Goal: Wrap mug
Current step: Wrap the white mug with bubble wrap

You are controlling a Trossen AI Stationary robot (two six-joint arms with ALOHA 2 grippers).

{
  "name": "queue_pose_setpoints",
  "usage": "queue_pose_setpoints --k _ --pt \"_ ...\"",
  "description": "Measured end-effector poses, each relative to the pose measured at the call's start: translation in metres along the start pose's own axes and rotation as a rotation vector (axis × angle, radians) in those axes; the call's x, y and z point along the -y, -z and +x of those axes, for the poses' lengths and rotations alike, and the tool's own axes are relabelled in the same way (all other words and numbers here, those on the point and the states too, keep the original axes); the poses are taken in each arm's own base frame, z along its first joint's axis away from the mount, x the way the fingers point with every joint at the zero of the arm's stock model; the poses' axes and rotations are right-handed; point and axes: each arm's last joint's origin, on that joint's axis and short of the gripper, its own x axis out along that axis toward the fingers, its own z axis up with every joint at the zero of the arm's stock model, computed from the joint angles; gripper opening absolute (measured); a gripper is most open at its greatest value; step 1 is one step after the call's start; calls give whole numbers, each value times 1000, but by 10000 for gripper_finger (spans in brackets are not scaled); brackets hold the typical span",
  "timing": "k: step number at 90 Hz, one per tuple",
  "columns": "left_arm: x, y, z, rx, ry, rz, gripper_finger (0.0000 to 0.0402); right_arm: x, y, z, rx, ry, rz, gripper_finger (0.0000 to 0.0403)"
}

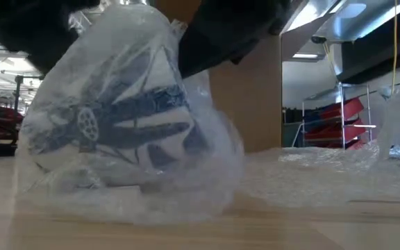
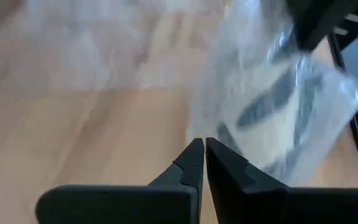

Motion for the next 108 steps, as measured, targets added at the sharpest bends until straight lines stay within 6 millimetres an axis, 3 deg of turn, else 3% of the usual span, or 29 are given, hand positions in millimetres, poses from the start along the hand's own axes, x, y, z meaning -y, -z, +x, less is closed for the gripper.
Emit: queue_pose_setpoints --k 16,35,64,78,92,108 --pt "7 14 7 -1 60 -9 0 1 -3 -1 29 2 9 1" --pt "15 26 30 20 107 -5 0 9 -14 -1 61 -37 37 1" --pt "10 50 59 -40 64 -14 0 25 -28 -1 107 -44 69 1" --pt "12 45 53 -47 94 -20 0 25 -32 -12 108 -67 57 1" --pt "12 37 33 -90 108 -34 0 23 -33 -48 47 -90 58 1" --pt "6 22 9 -58 50 -36 0 1 -8 -72 -127 -59 75 1"
